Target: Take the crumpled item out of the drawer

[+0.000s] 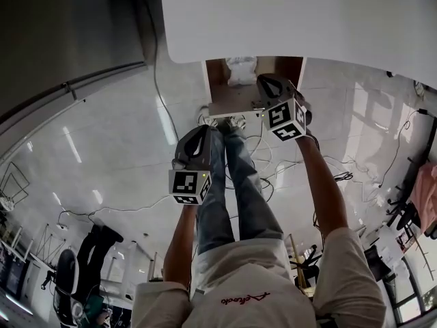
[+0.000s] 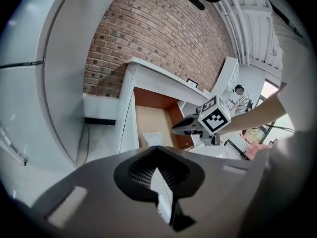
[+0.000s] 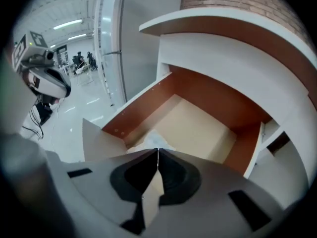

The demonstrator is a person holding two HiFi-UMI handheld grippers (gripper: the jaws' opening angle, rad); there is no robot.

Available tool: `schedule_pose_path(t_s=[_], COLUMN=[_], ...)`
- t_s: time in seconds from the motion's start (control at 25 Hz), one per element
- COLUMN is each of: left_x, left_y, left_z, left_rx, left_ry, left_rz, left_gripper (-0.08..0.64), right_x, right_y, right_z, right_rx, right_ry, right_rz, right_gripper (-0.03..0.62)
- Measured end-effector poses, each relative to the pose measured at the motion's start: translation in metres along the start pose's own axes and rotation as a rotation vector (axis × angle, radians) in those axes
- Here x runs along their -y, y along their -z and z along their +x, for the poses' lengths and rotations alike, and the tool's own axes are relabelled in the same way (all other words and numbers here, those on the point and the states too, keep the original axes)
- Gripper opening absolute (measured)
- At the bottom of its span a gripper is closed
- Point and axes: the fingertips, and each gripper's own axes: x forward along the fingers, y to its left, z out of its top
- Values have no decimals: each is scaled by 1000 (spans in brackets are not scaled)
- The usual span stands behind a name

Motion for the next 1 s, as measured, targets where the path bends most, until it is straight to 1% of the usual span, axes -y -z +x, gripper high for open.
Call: schedule_pose_path(t_s=[0.12,0.2,0.28,0.36,0.4,0.44,0.48,0.64,0.72,0.88,0.96,1.0], left_x=[2,1,-2,-2,-1,0,1,3,3,1,1,1], left_y=[-2,-4,-5,-5,-5,-4,-2,9,13,11,9,9], left_z=[3,4,5,6,5,5,4,3,4,8,9,10], left_rx=[7,14,18,18,18,16,14,-5,-12,-12,-9,-8], left_ry=[8,5,1,-1,-1,0,2,3,3,3,3,2], left_rz=[17,21,17,14,13,12,11,1,-3,-11,-11,-10], left_gripper=[9,9,9,9,9,9,9,9,9,9,9,9], right_x=[6,10,14,20,24,27,30,39,41,43,44,44], right_y=[8,11,11,11,11,11,12,15,19,23,25,25], right_z=[16,27,38,48,52,56,60,74,81,92,94,93], right_rx=[-52,-81,-97,-103,-105,-107,-110,-113,-127,-171,-179,-180], right_ry=[-11,-19,-33,-43,-45,-47,-49,-44,-47,-55,-48,-41], right_rz=[-53,-66,-49,-3,23,48,73,166,191,159,158,160], right_gripper=[12,13,14,15,24,74,108,109,109,96,87,68])
